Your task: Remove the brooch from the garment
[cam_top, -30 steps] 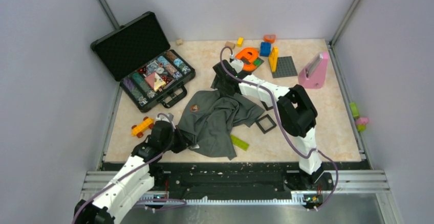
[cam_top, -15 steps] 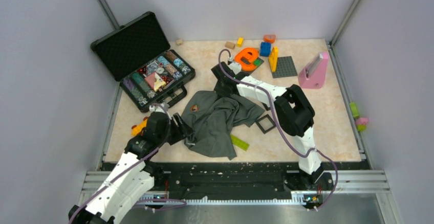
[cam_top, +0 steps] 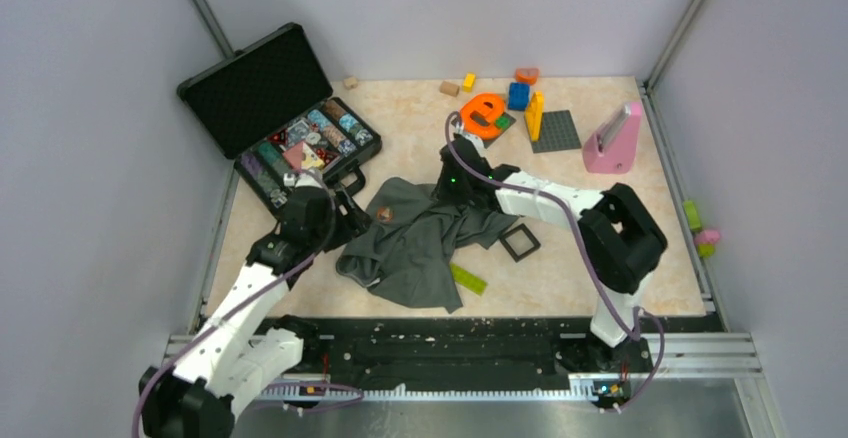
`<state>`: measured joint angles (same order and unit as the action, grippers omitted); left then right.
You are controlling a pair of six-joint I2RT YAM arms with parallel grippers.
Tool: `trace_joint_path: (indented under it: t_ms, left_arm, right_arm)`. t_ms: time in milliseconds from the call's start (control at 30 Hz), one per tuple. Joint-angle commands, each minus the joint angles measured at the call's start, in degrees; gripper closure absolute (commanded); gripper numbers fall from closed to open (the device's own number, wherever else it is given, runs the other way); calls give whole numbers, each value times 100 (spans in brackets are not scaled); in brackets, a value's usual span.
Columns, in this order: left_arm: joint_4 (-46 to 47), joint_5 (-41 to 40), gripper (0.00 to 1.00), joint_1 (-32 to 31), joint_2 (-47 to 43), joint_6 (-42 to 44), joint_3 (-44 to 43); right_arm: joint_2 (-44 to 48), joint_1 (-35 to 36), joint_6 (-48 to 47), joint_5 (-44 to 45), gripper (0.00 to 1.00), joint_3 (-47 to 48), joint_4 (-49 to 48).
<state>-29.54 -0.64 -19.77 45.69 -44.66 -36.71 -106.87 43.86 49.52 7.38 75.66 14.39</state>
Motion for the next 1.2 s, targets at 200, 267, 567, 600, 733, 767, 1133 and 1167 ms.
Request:
trace_joint_path:
  t_ms: [200,267,567,600,733,767,1133,1167]
  left_arm:
    - [2559,820,31,388,1603,835,252]
    - [3088,1595,31,426,1713,1278,320]
    - [3617,1985,29,439,2404,2206,11]
    - [3607,1973,29,439,2560,2212,-75]
    - [3384,2135,29,443,3346,2252,-540]
    - [3271,2146,29,444,3532,2252,-685]
    - [3176,3230,45,595,4931,2219,-1636]
    - [3182,3324,54,603,4977,2194,-1657]
  right_arm:
    - [1309,-74,-1144,-707,100,-1703,-1160]
    - [1317,-136,-1183,-864,100,-1846,-1253]
    - [1209,-415,-1398,-1280,100,-1888,-1393]
    - [1199,-432,-1432,-1322,100,-1866,-1393]
    - [1121,-464,-1533,-1410,100,-1757,-1389]
    - [1099,-466,-1555,-1428,100,-1725,-1368]
    - [1043,-515,-1590,-1490,100,-1611,-1342]
    - [1037,-530,-1591,-1500,100,-1595,-1334]
